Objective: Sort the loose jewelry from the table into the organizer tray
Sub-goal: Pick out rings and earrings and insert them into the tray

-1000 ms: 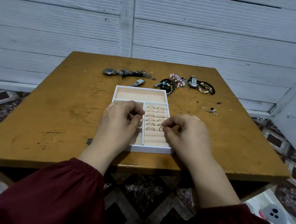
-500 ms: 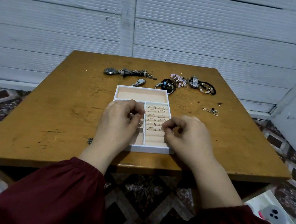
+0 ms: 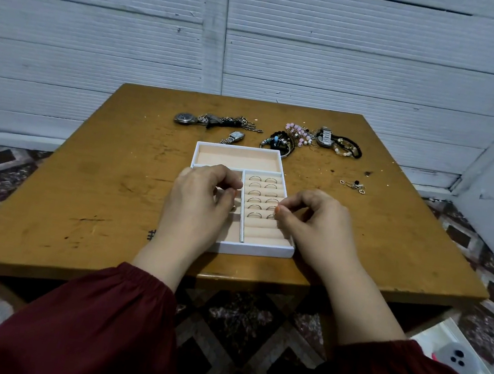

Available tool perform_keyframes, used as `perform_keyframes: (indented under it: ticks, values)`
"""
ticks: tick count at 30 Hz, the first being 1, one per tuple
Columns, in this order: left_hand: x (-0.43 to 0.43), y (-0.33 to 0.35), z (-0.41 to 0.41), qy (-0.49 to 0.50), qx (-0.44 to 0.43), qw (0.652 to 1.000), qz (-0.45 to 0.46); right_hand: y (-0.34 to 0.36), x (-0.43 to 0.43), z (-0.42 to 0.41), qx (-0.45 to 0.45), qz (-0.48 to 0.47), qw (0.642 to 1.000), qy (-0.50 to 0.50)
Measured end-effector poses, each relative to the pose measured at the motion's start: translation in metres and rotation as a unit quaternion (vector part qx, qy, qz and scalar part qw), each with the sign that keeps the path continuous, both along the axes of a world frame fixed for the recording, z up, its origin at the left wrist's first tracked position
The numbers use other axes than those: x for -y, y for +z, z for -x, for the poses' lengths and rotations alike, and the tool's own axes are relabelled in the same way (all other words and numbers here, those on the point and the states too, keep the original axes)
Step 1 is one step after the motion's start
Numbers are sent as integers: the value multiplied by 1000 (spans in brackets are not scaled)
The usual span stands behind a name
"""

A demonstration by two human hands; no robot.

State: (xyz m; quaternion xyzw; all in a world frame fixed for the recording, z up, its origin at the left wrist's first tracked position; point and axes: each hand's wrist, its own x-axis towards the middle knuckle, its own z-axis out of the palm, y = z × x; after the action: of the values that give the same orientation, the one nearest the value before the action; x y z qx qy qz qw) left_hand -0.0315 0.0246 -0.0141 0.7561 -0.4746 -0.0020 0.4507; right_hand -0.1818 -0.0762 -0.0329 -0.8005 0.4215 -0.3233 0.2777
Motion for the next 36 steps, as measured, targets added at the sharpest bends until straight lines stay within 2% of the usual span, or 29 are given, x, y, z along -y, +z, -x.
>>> perform_keyframes:
  ticks: [21,36]
  values:
    - [-1,0,0,8,22,1000,0,1,-1,0,-20,22,1000,-10]
    - [3,2,6,-4,-2,1000,2,7,-3,5,44,-42,998,3]
